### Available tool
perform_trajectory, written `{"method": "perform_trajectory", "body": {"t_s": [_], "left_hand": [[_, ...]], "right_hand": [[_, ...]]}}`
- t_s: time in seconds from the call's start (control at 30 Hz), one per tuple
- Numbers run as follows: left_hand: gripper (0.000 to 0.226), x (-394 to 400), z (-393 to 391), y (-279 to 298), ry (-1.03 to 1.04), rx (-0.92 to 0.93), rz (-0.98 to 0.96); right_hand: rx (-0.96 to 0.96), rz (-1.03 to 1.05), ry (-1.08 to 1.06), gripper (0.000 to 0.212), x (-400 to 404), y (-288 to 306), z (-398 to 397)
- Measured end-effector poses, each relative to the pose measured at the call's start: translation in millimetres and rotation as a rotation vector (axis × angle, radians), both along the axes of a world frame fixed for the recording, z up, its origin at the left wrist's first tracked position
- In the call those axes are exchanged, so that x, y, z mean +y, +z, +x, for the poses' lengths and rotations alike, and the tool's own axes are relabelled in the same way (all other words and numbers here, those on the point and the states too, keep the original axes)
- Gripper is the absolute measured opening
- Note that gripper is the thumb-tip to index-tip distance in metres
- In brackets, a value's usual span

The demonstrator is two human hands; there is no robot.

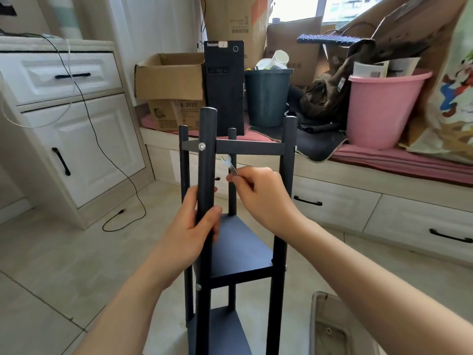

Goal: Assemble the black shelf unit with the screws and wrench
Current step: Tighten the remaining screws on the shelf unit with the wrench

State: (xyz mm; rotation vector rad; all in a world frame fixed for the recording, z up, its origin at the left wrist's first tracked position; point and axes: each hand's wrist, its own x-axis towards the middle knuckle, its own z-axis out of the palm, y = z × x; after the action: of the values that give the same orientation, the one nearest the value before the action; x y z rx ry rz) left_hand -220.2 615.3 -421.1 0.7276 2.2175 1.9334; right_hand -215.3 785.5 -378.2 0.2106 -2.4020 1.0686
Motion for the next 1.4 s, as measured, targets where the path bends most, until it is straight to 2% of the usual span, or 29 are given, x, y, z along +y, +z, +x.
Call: {"method": "perform_trajectory", "body": {"t_s": [0.37,0.6,0.8,1.1,1.23,1.4], "left_hand": [[0.024,1.1,2.7,3.7,0.002,0.005,-0.008],[0.021,-1.1,2.4,3.9,-0.006,0.002,-0.005],[0.022,0.4,3.3,3.0,-0.008,0.003,0.0],[0.026,0.8,3.6,0.6,-0.043,0.014,0.006],[0.028,-3.1,-0.4,-2.3,-0.044,0.021,-0.017],[0.032,-5.3,-5.2,-5.0,-0.042,0.058,-0.019]], "right_hand": [[0.043,0.008,0.0,0.023,-3.4,18.8,1.0],[0.112,0.114,-0.025,0.023,-2.5,17.6,-3.5],[0.166,-0.106,-0.026,0.019,-8.3,-2.3,-13.4],[0.38,-0.282,-0.122,0.018,-22.6,-34.0,-37.5],[0.429,-0.35,-0.113,0.025,-28.8,-42.6,-50.8],[0.42,-0.463,-0.086,0.019,-44.6,-44.6,-60.4]]}}
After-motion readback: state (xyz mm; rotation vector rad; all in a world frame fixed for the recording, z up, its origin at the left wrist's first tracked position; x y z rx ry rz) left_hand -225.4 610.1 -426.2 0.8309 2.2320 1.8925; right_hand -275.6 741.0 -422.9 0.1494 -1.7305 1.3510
